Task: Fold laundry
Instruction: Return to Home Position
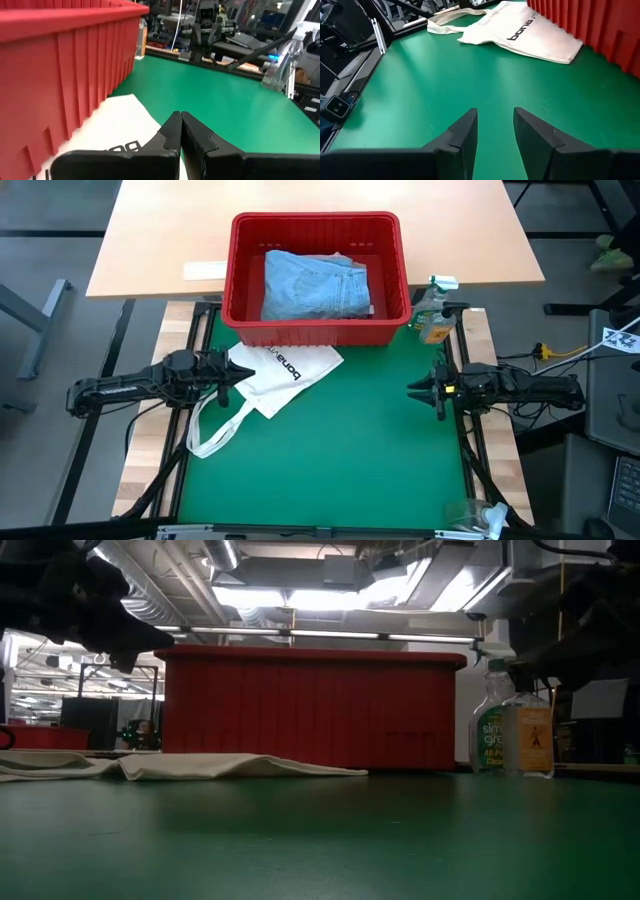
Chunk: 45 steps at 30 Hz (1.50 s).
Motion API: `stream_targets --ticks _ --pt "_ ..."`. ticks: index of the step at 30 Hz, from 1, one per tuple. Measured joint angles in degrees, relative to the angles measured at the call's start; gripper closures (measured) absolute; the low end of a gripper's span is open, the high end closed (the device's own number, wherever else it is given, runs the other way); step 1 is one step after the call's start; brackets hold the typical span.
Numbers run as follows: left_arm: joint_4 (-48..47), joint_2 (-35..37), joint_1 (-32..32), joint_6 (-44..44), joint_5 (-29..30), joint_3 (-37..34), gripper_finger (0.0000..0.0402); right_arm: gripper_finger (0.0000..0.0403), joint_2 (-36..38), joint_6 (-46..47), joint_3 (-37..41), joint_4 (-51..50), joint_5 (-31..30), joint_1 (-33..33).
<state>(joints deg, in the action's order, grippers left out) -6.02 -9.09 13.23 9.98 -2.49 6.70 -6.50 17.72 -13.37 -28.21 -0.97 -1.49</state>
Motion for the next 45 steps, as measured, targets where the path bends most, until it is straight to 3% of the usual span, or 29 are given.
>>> stream_targets --ticks 10,21,34,40,45 --pt "0.1 8.8 0.0 0.0 0.0 0.0 0.0401 0.0276 0.0 0.0 0.0 -0.4 0.0 0.0" --pt "0.7 8.9 -0.5 0.0 0.0 0.0 0.0401 0.0276 1.0 0.0 0.0 -0.6 0.0 0.0" --pt "0.7 8.9 -9.2 0.0 0.1 0.0 0.0401 0.0276 6.3 0.0 0.2 -0.2 0.0 0.0" --pt "0.7 8.9 -9.8 0.0 0.1 0.0 0.0401 0.0276 6.2 0.0 8.0 13.7 0.0 0.0" --pt "0.5 8.8 -9.8 0.0 0.1 0.0 0.0401 0.0276 6.4 0.0 8.1 15.8 0.5 0.0"
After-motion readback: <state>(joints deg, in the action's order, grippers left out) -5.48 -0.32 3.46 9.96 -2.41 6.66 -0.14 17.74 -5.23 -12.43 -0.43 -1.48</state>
